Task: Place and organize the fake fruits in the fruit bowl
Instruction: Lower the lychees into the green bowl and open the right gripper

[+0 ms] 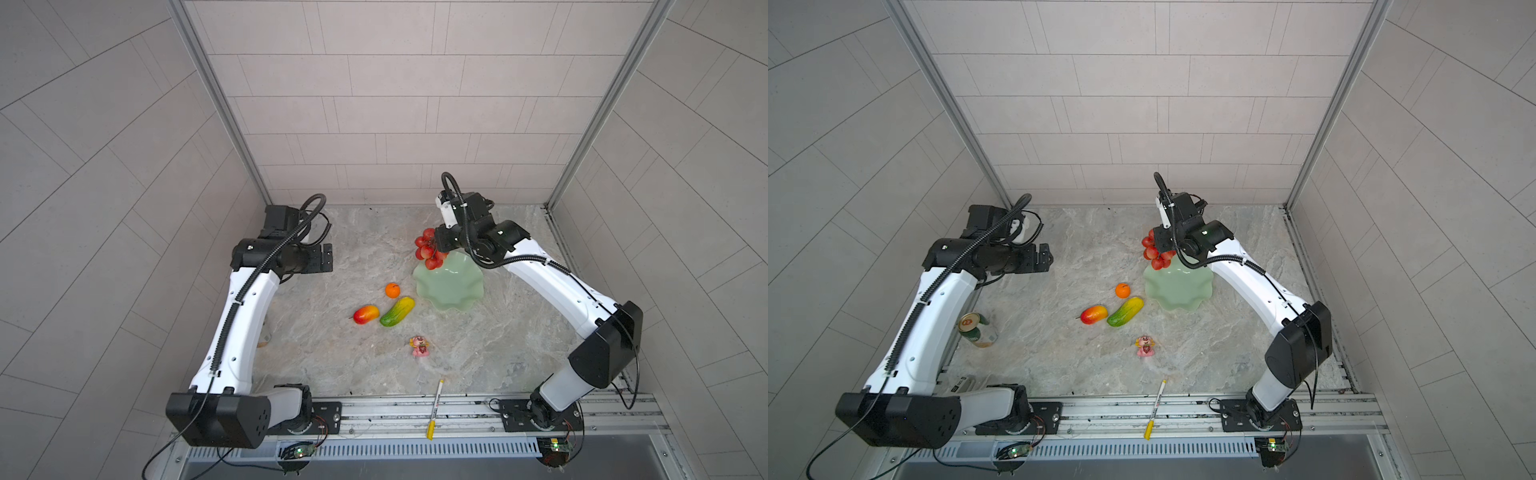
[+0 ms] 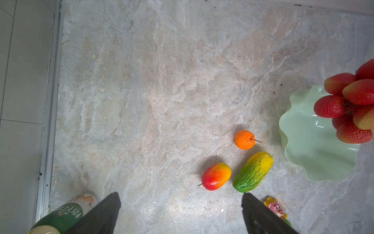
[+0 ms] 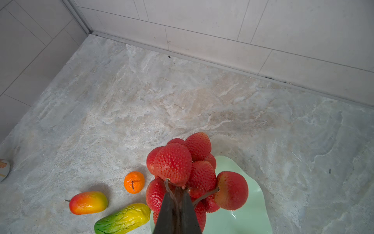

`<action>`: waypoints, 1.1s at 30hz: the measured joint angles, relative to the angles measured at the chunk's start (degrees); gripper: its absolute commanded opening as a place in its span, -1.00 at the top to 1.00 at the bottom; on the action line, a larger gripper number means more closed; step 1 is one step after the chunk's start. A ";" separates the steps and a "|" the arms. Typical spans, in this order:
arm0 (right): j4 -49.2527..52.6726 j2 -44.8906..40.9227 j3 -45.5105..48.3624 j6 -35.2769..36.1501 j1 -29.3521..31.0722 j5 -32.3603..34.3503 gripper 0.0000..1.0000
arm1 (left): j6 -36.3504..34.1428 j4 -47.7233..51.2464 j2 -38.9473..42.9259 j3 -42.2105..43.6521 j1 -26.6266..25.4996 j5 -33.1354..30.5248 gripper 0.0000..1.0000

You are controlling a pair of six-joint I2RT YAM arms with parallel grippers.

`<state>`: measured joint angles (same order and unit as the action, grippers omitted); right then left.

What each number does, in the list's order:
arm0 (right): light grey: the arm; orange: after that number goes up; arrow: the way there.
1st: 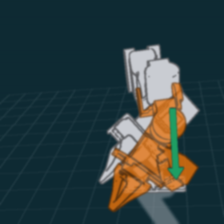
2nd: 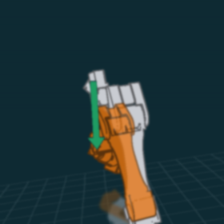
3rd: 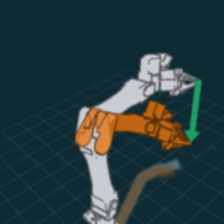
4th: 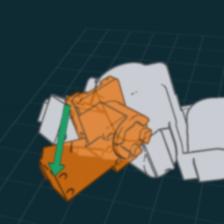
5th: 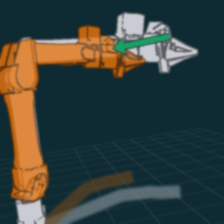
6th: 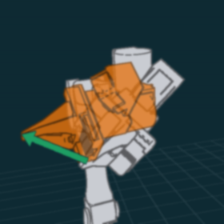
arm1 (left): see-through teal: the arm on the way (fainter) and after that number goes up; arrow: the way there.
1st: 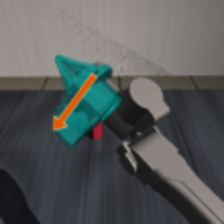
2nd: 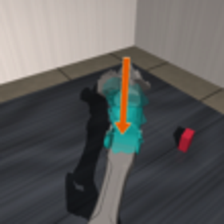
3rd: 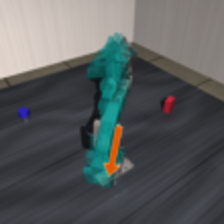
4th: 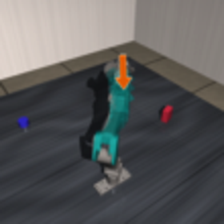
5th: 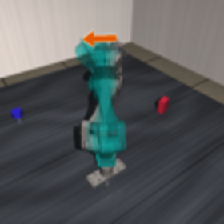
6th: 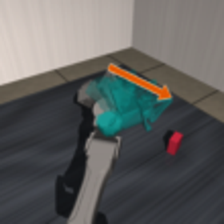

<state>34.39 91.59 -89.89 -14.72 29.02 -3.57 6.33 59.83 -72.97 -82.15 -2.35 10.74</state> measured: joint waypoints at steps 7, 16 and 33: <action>-2.36 -0.52 7.91 1.90 -4.79 -7.61 1.00 | -0.20 -0.02 -0.74 0.00 0.00 0.96 -1.00; -6.05 0.87 12.15 5.62 -9.68 -22.62 1.00 | -0.72 -0.04 -0.74 0.02 0.00 1.33 -1.00; -9.75 5.35 16.52 7.06 -14.93 -27.10 1.00 | -1.07 -0.66 -1.01 0.13 0.00 3.19 -1.00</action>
<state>24.64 96.95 -73.36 -7.66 14.09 -30.68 5.26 59.18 -73.97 -82.02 -2.35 13.93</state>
